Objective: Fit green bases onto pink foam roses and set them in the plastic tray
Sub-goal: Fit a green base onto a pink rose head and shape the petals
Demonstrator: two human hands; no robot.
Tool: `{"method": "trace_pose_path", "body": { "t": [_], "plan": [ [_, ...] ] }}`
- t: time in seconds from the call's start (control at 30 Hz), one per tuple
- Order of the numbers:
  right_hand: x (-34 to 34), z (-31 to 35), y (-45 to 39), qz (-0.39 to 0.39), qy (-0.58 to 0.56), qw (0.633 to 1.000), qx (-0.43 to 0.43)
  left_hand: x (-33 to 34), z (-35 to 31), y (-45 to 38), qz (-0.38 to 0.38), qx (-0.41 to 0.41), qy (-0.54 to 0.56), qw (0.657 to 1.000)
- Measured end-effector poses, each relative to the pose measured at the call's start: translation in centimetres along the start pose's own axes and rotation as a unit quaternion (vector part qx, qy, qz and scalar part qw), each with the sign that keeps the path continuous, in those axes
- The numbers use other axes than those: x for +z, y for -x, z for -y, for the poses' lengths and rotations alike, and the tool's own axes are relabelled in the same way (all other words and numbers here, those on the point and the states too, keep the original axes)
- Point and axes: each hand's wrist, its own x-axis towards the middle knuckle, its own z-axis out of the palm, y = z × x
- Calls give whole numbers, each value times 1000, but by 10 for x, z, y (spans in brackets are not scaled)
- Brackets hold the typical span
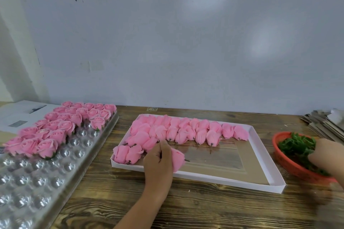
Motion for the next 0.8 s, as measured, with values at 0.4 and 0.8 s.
{"method": "trace_pose_path", "body": {
  "t": [0.4,0.8],
  "plan": [
    [-14,-1,9,22,23,999,-34,1,1,-1,-2,3,-16,1000],
    [-27,17,11,0,-184,977,106,1,-1,-1,2,-21,-6,1000]
  ]
}}
